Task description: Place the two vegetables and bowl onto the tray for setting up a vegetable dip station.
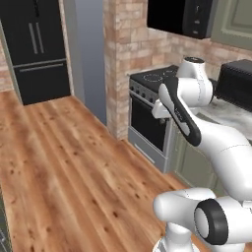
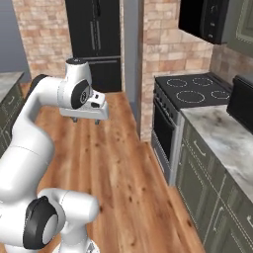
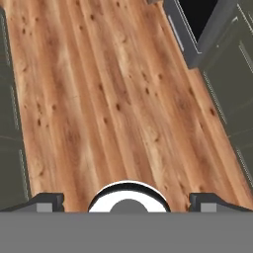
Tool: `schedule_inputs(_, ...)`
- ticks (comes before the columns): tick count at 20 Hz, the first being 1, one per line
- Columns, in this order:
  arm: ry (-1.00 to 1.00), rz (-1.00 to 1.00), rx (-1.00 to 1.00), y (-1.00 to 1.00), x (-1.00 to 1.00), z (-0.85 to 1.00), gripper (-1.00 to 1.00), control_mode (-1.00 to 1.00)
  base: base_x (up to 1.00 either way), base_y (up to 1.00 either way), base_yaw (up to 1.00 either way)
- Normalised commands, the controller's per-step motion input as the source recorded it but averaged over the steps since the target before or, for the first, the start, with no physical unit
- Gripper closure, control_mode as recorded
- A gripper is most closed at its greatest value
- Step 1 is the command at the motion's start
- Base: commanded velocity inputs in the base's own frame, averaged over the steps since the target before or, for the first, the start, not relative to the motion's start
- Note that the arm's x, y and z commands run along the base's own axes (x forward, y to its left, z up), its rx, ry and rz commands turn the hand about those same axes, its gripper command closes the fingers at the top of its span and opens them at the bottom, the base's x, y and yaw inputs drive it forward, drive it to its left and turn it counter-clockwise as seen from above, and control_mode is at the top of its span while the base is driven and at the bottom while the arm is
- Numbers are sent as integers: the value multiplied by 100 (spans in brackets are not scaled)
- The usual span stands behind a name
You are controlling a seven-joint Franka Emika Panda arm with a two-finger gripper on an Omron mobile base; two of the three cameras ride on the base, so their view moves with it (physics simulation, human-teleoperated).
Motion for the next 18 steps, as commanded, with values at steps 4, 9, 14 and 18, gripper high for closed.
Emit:
schedule_inputs(4, 0, 0, 0, 0, 0, 0, -100, 100, 58, -16, 18)
schedule_inputs(9, 0, 0, 0, 0, 0, 0, -100, 100, 58, -15, 19)
schedule_inputs(14, 0, 0, 0, 0, 0, 0, -100, 100, 58, -15, 19)
schedule_inputs(18, 0, 0, 0, 0, 0, 0, -100, 100, 57, -16, 19)
